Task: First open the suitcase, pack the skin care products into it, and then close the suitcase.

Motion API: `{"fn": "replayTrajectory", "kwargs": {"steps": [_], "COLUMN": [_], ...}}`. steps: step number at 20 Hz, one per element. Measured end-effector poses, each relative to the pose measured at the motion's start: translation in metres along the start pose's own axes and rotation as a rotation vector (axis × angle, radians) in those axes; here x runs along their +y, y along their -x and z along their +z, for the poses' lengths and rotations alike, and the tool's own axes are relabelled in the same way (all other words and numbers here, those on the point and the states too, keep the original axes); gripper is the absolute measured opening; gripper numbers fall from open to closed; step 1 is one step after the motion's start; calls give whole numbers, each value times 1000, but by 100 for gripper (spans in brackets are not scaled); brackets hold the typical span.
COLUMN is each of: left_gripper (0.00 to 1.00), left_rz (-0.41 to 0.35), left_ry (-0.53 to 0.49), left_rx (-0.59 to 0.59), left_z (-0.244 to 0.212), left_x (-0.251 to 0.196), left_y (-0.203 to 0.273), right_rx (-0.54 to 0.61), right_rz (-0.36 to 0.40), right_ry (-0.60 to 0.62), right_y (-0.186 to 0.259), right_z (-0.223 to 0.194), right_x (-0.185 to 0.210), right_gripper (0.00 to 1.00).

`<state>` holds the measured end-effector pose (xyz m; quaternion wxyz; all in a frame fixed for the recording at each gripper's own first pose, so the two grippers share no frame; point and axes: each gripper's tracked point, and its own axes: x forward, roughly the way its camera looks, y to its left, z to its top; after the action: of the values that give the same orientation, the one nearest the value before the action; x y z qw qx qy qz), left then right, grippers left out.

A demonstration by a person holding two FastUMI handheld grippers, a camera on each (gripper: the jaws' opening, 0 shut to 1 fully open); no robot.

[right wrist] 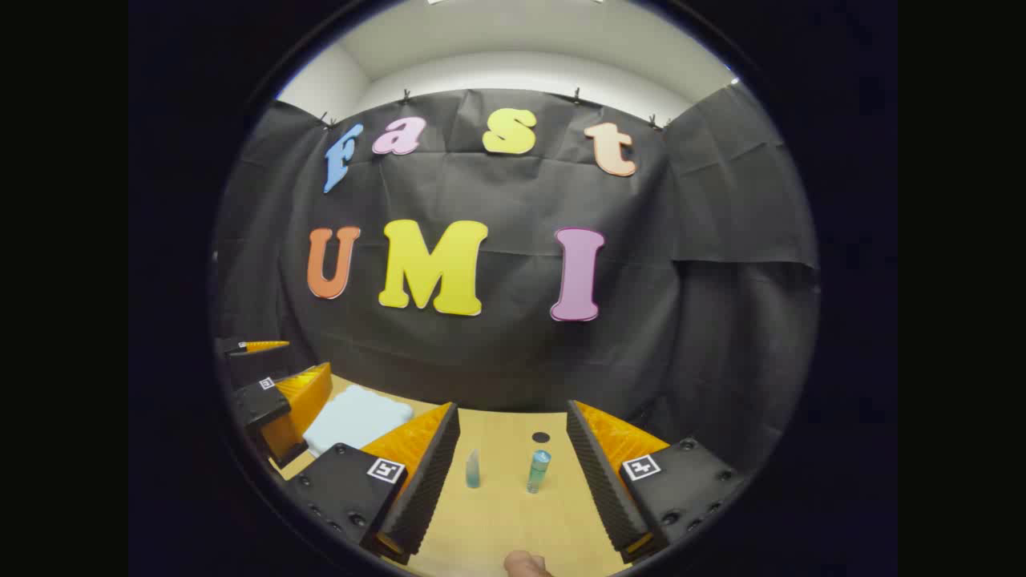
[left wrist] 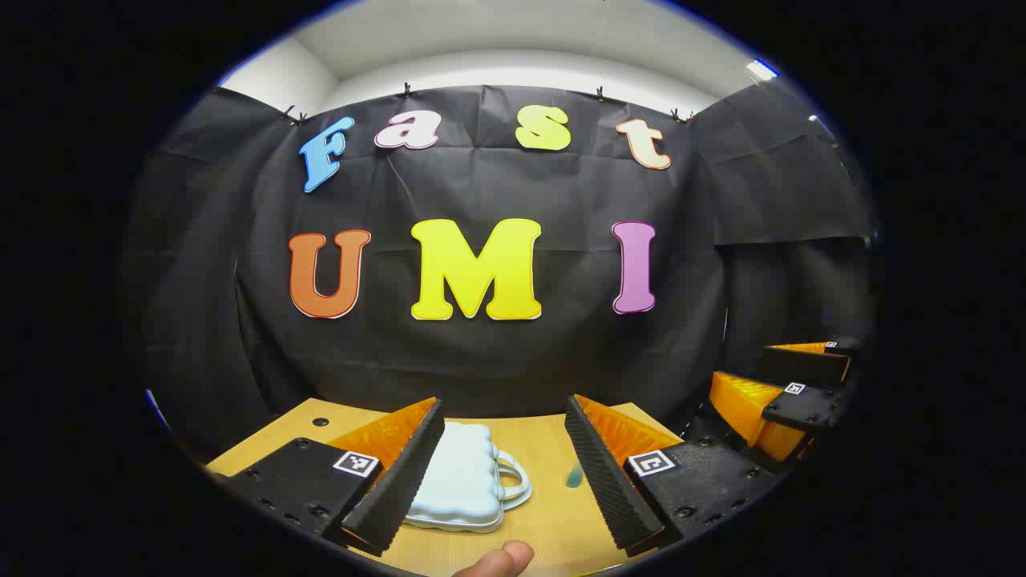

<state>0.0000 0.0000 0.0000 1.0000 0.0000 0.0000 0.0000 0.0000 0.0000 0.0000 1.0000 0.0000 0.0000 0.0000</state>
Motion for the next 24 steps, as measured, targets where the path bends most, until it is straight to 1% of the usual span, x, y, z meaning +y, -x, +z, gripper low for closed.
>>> {"fn": "replayTrajectory", "kwargs": {"steps": [2,6,11,22,24], "left_gripper": [96,97,97,97,97], "left_rz": [27,29,32,24,26], "left_ry": [-8,1,-15,-30,-45], "left_rx": [6,32,37,52,52], "left_z": [-3,-10,-13,-20,-24], "left_x": [3,-2,-8,-23,-24], "left_y": [-6,-16,-24,-33,-37], "right_rx": [-22,-23,-13,0,3], "right_rz": [2,-6,-13,-5,-8], "right_ry": [9,7,-6,7,10], "right_y": [-4,-15,-27,-35,-37], "right_z": [8,9,7,1,0], "right_x": [-3,-12,-24,-37,-42], "right_gripper": [79,79,80,80,80]}}
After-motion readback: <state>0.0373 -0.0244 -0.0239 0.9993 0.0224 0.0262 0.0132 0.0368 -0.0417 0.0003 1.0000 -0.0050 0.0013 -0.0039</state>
